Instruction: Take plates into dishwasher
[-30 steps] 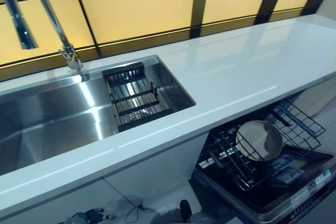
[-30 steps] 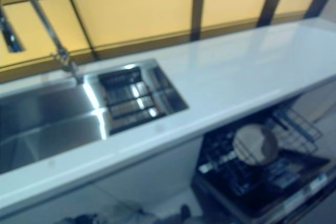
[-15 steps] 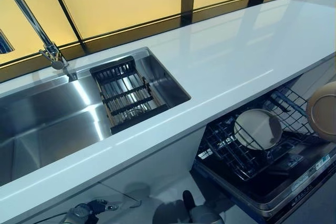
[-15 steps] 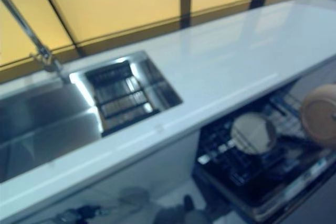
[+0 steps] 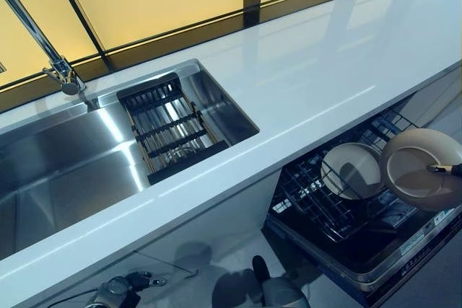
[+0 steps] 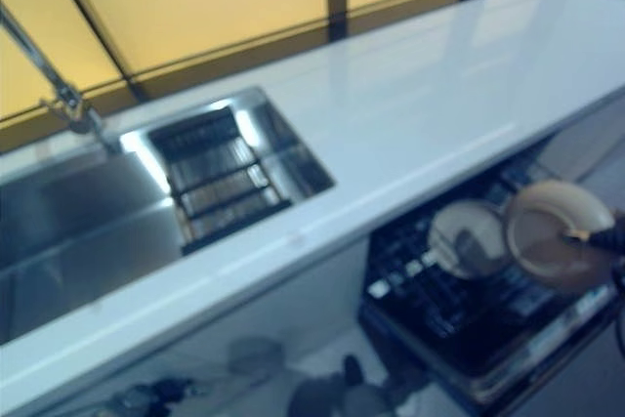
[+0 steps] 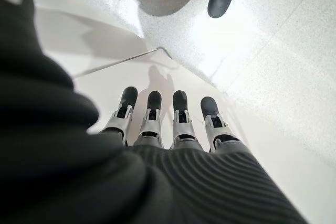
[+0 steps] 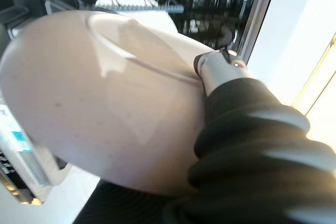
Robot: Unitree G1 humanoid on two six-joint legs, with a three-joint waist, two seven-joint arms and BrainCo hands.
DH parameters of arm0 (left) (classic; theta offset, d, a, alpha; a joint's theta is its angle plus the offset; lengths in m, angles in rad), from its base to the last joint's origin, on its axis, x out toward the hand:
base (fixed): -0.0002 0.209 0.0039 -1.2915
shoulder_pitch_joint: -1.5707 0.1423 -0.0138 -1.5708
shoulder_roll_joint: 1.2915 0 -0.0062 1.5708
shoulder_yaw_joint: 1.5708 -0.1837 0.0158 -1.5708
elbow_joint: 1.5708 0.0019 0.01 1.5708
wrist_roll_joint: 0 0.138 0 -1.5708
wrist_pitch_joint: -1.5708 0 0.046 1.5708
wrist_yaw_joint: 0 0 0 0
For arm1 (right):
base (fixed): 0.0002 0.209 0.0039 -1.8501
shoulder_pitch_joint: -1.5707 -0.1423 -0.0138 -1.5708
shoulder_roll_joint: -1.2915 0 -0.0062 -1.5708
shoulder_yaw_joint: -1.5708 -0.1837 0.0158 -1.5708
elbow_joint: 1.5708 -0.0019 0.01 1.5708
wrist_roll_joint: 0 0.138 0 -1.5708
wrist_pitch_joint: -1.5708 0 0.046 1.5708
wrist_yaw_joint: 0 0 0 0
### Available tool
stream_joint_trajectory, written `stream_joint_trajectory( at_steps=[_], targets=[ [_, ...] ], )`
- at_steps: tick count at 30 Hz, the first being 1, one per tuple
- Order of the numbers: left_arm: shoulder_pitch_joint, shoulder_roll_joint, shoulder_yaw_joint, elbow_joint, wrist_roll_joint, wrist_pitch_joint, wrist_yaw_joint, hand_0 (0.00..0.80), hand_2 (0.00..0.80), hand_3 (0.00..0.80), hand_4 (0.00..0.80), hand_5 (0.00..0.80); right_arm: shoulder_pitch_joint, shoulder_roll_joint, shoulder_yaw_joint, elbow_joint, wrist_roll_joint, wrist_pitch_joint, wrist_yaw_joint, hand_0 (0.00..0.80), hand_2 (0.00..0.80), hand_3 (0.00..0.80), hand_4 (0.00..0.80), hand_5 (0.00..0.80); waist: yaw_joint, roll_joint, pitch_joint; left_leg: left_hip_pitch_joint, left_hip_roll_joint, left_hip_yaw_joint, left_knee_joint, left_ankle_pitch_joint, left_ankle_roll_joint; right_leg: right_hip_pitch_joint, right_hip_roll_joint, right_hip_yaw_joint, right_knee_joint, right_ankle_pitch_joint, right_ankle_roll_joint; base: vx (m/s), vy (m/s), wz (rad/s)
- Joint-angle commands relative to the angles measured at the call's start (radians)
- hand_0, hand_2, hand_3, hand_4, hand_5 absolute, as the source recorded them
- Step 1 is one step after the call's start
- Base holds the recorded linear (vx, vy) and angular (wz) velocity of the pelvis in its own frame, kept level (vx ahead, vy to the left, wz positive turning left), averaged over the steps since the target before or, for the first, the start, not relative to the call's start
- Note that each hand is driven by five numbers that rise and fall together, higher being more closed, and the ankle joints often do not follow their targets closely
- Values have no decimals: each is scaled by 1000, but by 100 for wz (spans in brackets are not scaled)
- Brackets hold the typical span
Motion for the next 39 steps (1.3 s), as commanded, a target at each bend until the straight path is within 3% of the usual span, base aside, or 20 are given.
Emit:
stream_joint_trajectory(
  at_steps=[1,19,39],
  targets=[
    [-47,61,18,0,-9,5,9,0,0,0,0,0,-79,56,27,-32,-18,-6,-5,800,800,800,800,800,20,-65,-2,16,34,-61,3,8,17,69,-47,-9,12,-75,82,0,0,0],
    [-71,38,0,-46,-9,71,15,0,0,0,0,0,-174,159,146,-95,-73,67,-43,800,800,800,800,800,50,-61,10,10,32,-77,3,16,17,88,-55,-34,9,-79,81,-1,0,1],
    [-121,28,-26,-72,-33,122,14,0,0,0,0,0,-251,267,311,119,-245,91,-124,800,800,800,800,800,98,-44,35,-2,29,-99,3,27,15,104,-71,-67,5,-82,85,-5,-1,4]
  ],
)
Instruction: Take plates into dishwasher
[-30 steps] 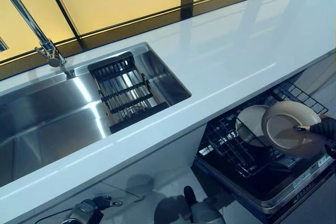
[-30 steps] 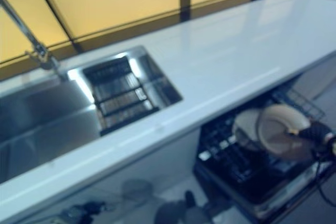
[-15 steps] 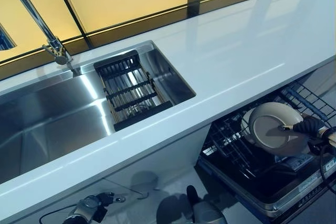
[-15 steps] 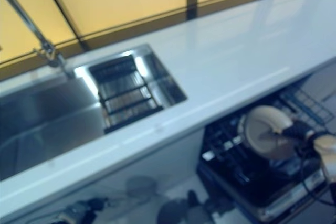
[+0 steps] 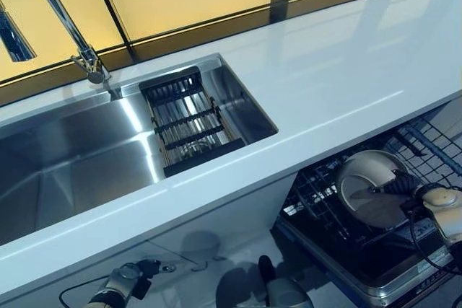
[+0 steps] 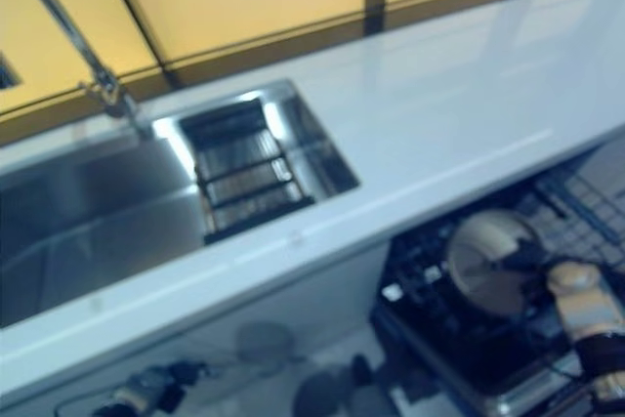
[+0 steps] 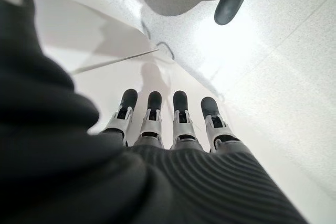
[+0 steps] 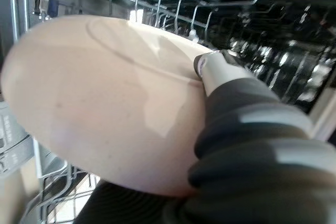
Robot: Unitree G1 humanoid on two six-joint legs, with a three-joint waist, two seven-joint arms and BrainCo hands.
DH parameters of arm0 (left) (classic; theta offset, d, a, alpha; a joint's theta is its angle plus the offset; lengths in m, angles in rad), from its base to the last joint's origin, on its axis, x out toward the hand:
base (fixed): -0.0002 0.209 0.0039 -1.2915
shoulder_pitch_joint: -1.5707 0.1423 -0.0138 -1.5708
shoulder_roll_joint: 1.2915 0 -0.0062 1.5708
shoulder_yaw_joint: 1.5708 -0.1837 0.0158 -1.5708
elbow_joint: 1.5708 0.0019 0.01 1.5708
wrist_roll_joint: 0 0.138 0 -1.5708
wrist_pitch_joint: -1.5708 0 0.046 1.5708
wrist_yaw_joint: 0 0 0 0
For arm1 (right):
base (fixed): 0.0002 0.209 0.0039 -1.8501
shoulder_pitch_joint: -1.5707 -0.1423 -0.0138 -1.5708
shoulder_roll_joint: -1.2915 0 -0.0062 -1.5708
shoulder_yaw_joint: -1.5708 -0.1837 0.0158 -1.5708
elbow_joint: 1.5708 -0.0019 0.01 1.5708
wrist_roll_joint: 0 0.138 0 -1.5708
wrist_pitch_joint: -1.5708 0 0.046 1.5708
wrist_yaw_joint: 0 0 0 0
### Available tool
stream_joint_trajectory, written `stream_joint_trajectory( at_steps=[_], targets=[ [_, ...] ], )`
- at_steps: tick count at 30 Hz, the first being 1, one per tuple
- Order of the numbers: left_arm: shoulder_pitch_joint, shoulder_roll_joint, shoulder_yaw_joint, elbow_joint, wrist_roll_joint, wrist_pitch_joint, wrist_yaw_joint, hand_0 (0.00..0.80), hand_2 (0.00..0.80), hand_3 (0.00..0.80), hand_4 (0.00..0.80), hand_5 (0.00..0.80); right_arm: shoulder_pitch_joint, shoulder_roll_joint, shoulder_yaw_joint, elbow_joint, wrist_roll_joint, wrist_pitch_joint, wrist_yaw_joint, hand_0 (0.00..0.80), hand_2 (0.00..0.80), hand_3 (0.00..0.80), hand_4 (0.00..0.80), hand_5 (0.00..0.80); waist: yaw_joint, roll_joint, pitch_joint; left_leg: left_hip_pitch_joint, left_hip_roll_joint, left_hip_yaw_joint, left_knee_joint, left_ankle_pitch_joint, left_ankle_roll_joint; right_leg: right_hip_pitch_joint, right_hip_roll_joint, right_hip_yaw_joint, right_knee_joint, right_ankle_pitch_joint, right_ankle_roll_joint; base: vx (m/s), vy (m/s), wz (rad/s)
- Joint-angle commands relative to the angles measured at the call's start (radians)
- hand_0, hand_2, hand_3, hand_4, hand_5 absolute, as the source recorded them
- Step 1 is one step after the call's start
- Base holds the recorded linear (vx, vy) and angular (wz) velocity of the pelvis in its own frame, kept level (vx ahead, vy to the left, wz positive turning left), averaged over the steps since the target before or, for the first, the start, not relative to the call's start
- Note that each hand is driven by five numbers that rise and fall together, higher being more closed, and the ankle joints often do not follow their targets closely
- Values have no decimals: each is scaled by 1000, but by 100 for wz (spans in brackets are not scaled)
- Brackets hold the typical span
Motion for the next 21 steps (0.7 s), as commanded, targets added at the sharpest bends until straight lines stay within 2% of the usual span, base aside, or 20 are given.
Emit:
stream_joint_trajectory(
  at_steps=[1,12,21],
  targets=[
    [-62,65,-27,-6,-21,11,10,0,0,0,0,0,-106,61,44,74,-23,-11,-29,800,800,800,800,800,19,-66,6,-4,19,-62,2,23,11,79,-65,-24,6,-75,93,-4,0,20],
    [-91,50,-57,7,-18,1,8,0,0,0,0,0,-168,144,116,287,-57,-21,-71,800,800,800,800,800,56,-52,17,-11,17,-83,2,26,11,84,-77,-41,4,-77,94,-1,-3,6],
    [-120,31,-77,10,-12,25,8,0,0,0,0,0,-190,192,136,392,-57,-23,-90,800,800,800,800,800,73,-46,20,-15,18,-98,2,27,10,85,-81,-47,4,-78,94,2,-2,3]
  ],
)
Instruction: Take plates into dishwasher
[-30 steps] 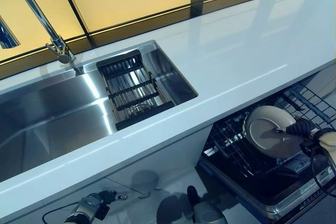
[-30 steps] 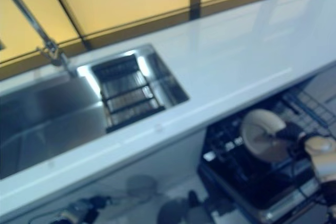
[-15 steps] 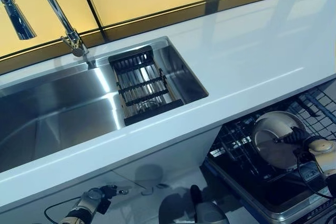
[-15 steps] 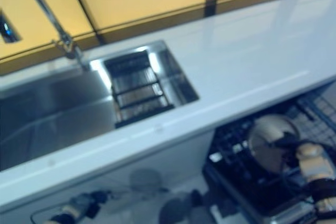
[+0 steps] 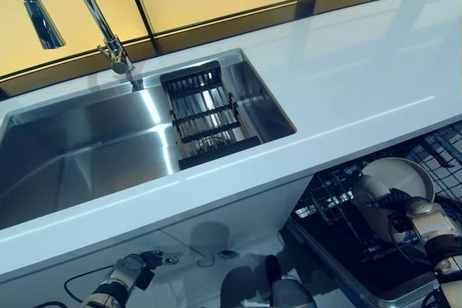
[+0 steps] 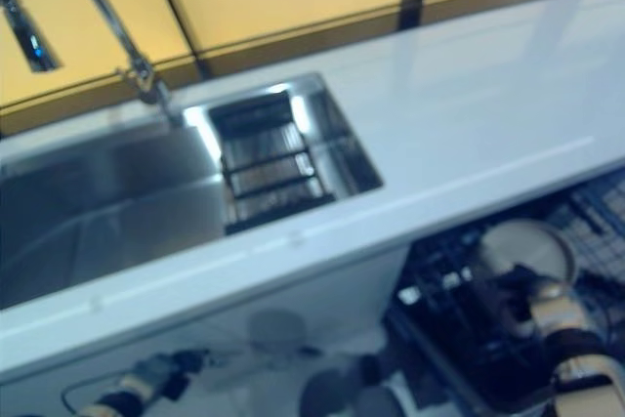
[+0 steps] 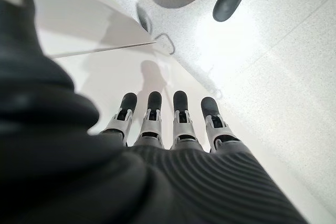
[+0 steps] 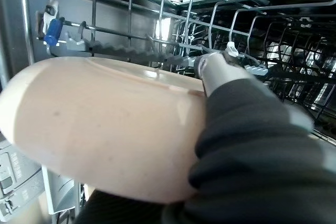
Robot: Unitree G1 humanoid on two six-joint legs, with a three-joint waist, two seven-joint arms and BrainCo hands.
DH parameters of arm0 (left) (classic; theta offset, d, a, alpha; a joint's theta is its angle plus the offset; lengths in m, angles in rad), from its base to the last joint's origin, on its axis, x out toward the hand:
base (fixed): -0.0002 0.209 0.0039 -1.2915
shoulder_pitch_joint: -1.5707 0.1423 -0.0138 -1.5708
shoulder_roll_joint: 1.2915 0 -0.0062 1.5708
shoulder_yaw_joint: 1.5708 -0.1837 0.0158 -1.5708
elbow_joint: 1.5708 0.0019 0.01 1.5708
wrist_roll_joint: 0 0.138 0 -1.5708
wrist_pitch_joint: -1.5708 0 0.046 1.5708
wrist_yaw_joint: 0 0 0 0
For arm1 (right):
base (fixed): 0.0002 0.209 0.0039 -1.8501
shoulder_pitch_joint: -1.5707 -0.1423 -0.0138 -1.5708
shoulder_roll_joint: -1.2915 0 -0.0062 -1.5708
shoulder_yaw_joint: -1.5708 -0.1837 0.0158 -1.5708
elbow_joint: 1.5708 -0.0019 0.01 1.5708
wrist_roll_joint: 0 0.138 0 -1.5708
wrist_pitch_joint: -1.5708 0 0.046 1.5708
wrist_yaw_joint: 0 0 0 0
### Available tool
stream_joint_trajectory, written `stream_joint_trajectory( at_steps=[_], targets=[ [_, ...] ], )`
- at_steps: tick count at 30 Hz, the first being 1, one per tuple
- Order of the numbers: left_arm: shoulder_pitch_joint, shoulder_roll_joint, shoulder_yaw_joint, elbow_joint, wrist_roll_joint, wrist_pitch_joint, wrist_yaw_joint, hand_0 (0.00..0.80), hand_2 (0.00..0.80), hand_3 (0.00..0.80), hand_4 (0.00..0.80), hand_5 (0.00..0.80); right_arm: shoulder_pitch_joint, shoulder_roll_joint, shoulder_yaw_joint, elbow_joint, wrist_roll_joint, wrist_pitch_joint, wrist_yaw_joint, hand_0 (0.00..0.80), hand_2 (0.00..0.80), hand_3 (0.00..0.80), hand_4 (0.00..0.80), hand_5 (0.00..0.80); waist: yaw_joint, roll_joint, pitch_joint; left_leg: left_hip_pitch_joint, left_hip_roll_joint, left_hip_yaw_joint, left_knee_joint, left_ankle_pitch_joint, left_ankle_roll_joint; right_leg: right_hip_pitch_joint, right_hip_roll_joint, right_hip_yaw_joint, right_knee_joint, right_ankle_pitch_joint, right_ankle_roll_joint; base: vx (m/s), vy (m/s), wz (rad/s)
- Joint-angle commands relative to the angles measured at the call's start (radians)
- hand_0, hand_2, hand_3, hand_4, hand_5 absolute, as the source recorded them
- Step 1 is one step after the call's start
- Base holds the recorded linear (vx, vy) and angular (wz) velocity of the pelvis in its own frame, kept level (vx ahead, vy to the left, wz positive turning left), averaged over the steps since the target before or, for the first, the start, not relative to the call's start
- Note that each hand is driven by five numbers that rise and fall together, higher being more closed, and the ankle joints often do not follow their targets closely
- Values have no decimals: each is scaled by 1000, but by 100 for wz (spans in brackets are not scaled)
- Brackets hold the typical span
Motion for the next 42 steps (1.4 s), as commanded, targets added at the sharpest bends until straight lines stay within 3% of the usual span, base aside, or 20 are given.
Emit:
stream_joint_trajectory(
  at_steps=[1,17,18,19,20,42],
  targets=[
    [-69,36,-49,16,-10,3,6,0,0,0,0,0,-90,74,61,112,-3,-22,-9,800,800,800,800,800,25,-60,-1,-14,18,-54,-2,20,5,60,-71,-6,4,-72,101,2,-3,5],
    [-81,24,-57,22,4,1,9,0,0,0,0,0,-103,68,62,190,-54,-32,-22,800,800,800,800,800,34,-55,3,-22,20,-67,-2,23,3,55,-74,-2,4,-71,101,-1,-3,2],
    [-82,23,-55,23,6,0,8,0,0,0,0,0,-104,66,62,190,-51,-31,-22,715,715,715,715,715,33,-55,2,-23,20,-67,-2,23,3,55,-73,-2,4,-71,101,0,0,0],
    [-81,23,-56,23,6,-2,10,0,0,0,0,0,-105,63,61,190,-48,-30,-23,144,144,144,144,144,33,-56,3,-22,21,-66,-2,23,3,55,-73,-2,4,-71,101,0,0,0],
    [-82,23,-57,25,5,-2,12,0,0,0,0,0,-106,60,61,190,-44,-26,-19,0,0,0,0,0,32,-58,3,-23,21,-67,-2,23,3,55,-72,0,4,-71,101,0,0,0],
    [-82,28,-51,31,7,2,13,0,0,0,0,0,-78,-32,20,156,-48,-21,-14,0,0,0,0,0,13,-89,-10,-13,29,-51,-2,20,4,58,-60,16,4,-69,102,0,0,0]
  ],
)
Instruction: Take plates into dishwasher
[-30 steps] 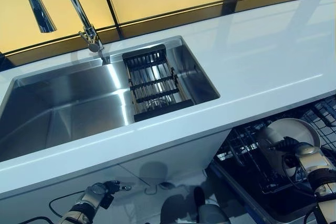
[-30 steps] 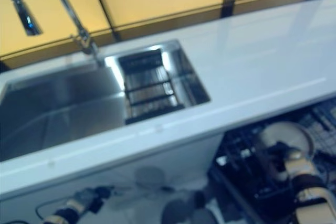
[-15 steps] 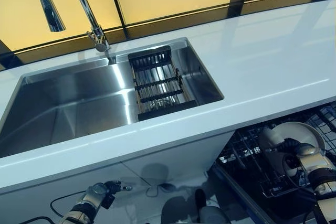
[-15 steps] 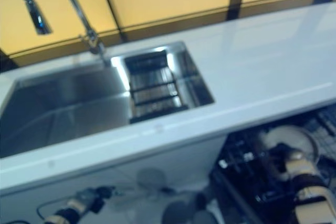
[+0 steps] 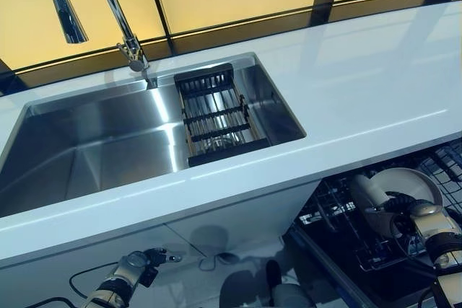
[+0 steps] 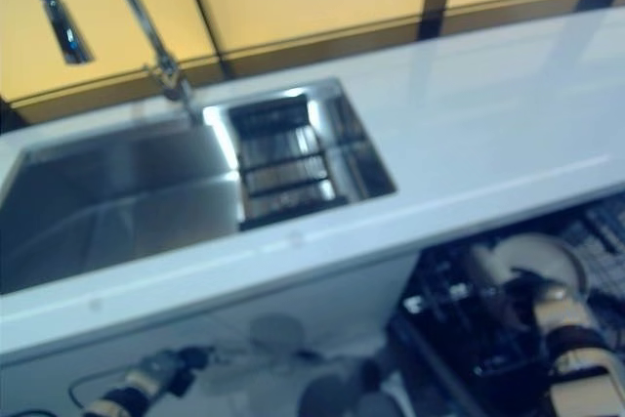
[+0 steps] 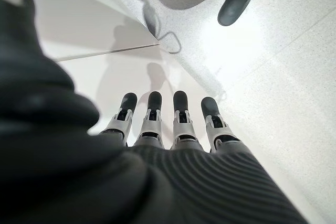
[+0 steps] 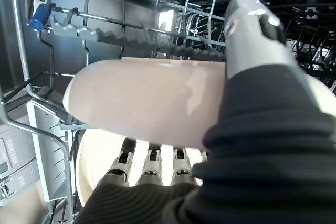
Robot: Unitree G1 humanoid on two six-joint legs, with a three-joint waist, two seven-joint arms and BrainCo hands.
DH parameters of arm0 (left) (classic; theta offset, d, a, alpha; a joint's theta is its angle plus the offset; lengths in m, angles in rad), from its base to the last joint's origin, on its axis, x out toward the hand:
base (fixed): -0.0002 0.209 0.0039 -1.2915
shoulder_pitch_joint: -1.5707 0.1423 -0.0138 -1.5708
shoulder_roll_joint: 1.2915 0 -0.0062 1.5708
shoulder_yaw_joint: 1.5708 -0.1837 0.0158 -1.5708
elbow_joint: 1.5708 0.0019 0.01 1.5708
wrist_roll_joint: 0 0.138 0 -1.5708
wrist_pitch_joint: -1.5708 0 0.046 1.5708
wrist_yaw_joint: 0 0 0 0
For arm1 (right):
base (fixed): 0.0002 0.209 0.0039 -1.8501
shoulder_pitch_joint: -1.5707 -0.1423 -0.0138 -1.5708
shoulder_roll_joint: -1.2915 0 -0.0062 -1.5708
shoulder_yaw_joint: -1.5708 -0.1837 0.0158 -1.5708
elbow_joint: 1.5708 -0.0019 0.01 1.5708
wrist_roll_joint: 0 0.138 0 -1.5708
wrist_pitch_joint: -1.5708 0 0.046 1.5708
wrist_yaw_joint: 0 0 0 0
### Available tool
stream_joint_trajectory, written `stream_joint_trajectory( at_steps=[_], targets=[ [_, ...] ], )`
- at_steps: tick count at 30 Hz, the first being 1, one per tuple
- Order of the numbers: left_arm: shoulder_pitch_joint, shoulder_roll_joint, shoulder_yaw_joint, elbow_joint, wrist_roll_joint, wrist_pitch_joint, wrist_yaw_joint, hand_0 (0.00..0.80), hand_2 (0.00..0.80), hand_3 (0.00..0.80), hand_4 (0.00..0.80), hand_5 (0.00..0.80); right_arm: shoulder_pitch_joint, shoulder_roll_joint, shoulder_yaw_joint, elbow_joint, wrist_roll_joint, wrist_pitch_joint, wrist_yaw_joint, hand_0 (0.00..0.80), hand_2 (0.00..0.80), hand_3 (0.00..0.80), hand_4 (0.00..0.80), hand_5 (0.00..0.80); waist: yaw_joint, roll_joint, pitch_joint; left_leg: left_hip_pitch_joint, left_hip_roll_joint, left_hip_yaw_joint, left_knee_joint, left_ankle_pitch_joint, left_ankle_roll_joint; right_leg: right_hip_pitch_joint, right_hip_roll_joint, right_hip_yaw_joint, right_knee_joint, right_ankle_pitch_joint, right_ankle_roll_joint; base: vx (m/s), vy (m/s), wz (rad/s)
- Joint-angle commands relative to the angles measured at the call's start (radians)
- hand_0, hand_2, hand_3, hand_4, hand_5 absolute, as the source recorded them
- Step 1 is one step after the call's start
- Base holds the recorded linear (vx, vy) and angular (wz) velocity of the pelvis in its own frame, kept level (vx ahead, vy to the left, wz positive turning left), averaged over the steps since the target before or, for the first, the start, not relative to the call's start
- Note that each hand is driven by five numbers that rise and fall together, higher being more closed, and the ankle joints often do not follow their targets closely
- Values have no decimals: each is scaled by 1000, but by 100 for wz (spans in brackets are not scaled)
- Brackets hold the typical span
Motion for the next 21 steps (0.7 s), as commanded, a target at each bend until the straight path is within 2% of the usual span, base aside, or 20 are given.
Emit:
stream_joint_trajectory(
  at_steps=[1,13,21],
  targets=[
    [-74,41,-30,31,6,1,10,0,0,0,0,0,-34,-39,13,28,-25,-1,8,0,0,0,0,0,-14,-74,7,-6,28,-30,2,17,5,55,-59,26,3,-69,103,0,0,0],
    [-57,95,1,40,13,-27,-26,0,0,0,0,0,24,-196,-87,-62,23,-6,36,0,0,0,0,0,-43,-100,-5,3,31,-12,2,15,3,55,-49,38,3,-64,103,0,0,0],
    [-33,94,15,54,24,-48,-19,0,0,0,0,0,100,-241,-150,-98,26,-12,78,0,0,0,0,0,-57,-115,-32,9,29,0,2,10,8,58,-43,52,3,-66,103,21,1,-7]
  ],
)
